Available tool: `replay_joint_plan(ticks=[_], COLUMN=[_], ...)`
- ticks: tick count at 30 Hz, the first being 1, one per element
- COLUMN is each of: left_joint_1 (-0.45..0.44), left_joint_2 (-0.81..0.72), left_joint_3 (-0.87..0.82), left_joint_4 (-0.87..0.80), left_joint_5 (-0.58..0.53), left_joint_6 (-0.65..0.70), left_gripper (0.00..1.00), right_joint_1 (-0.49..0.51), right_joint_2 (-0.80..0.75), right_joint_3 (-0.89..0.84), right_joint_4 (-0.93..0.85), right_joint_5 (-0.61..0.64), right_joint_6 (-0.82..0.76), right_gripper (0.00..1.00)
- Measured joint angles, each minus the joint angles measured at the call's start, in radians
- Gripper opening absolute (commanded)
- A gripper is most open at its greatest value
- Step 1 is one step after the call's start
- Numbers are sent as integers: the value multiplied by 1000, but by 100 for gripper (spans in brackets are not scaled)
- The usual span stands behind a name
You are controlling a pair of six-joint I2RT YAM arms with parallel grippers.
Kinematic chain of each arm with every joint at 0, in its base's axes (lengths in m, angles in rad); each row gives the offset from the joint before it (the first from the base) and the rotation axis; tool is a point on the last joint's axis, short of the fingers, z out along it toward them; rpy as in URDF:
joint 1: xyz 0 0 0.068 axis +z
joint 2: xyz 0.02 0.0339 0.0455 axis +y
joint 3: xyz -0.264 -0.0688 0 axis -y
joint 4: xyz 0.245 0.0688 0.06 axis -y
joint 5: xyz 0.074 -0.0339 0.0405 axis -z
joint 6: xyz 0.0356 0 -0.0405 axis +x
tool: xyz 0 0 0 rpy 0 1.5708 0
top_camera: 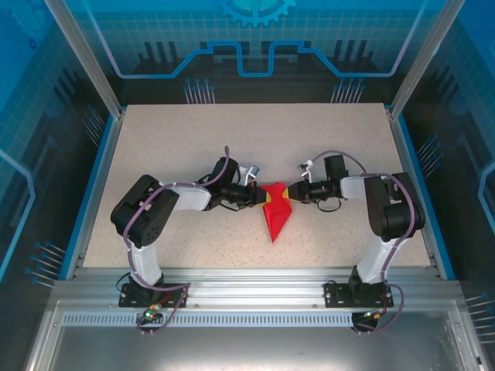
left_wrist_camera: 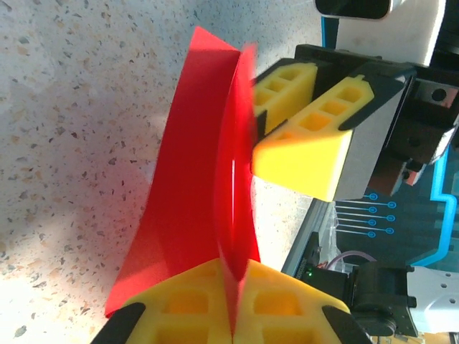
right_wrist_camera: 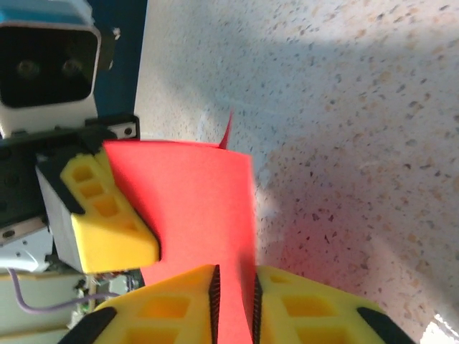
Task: Fold a paper plane with a square sheet of paper (fold left side to right side)
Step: Fold the wing for the fifth time at the center of the table.
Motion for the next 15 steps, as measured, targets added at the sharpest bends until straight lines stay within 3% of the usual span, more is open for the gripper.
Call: replay_joint_plan(ticks=[3,6,10,15], left_joint_1=[2,8,35,79], left_joint_2=[0,0,-21,-181], left_joint_3=[1,4,8,8], left_joint_4=[-7,-44,-148,-316], left_joint_5=[-1,-12,-49,-132], left_joint_6=[9,33,80,153], left_gripper=[29,43,50,51], right_joint_1=[0,0,0,0], right_joint_2=[-28,-54,-100,-167], right_joint_3=[-8,-13,-28,-43], right_joint_4=[-2,-7,-21,-53], right_joint_5=[10,25,60,108], right_joint_6=[9,17,24,48], right_gripper=[0,0,0,0])
